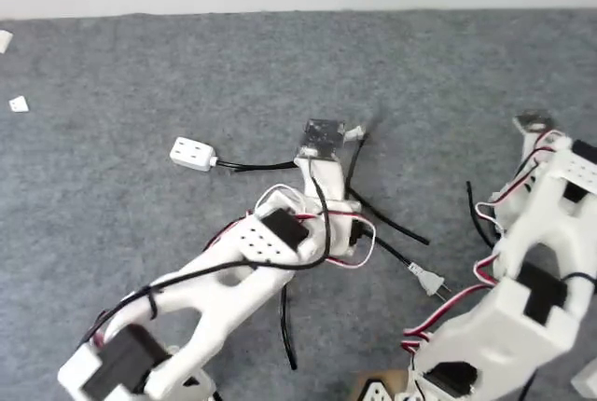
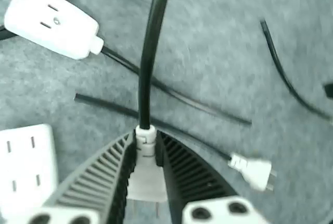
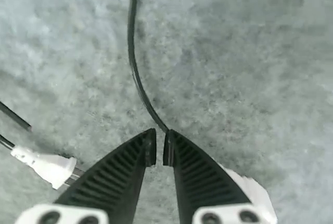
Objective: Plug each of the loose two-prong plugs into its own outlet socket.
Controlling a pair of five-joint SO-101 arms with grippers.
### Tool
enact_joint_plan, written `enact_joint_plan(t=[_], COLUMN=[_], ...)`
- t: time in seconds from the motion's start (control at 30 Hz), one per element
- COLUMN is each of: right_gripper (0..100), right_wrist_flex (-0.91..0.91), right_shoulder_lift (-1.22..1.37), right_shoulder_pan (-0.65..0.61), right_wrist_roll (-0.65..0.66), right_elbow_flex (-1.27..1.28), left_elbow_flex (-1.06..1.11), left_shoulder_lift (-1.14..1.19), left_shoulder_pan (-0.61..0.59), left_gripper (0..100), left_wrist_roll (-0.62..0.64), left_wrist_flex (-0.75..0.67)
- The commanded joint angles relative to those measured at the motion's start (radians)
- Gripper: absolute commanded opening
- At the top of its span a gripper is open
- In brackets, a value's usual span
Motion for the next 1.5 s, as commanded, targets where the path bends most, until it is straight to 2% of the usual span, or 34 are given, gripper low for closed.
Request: enact_joint_plan(t=[0.0, 0.2, 0.27, 0.37, 0.53, 0.63, 0.77, 0.83, 1.03, 1.17, 1.3, 1.47], right_gripper=[4.4, 4.6, 4.6, 4.6, 4.6, 4.6, 4.4, 4.3, 4.6, 4.3, 4.3, 4.3], right_wrist_flex=[0.019, 0.010, 0.002, -0.019, -0.019, -0.008, -0.008, -0.027, -0.200, -0.226, -0.226, -0.255], right_shoulder_lift=[-0.127, -0.222, -0.231, -0.237, -0.232, -0.232, -0.240, -0.240, -0.242, -0.242, -0.234, -0.229], right_shoulder_pan=[-0.010, -0.021, -0.022, -0.021, -0.024, -0.058, -0.165, -0.231, -0.386, -0.458, -0.538, -0.665], right_wrist_roll=[-0.048, -0.051, -0.049, -0.049, -0.049, -0.051, -0.118, -0.181, -0.440, -0.577, -0.654, -0.712], right_elbow_flex=[-0.025, 0.061, 0.083, 0.101, 0.103, 0.106, 0.160, 0.175, 0.265, 0.276, 0.252, 0.255], left_elbow_flex=[-0.062, -0.193, -0.222, -0.234, -0.197, -0.137, 0.004, 0.101, 0.331, 0.403, 0.426, 0.463], left_shoulder_lift=[0.112, 0.295, 0.331, 0.339, 0.298, 0.215, 0.008, -0.120, -0.462, -0.617, -0.686, -0.689], left_shoulder_pan=[-0.011, -0.014, -0.012, -0.012, -0.002, 0.012, 0.028, 0.017, -0.103, -0.161, -0.259, -0.410], left_gripper=[1, 2, 5, 19, 49, 58, 58, 58, 58, 57, 47, 23], left_wrist_roll=[0.057, 0.051, 0.052, 0.071, 0.097, 0.095, 0.092, 0.048, -0.094, -0.138, -0.143, -0.232], left_wrist_flex=[-0.074, -0.012, 0.014, 0.043, 0.069, 0.075, 0.075, 0.075, 0.078, 0.158, 0.204, 0.196])
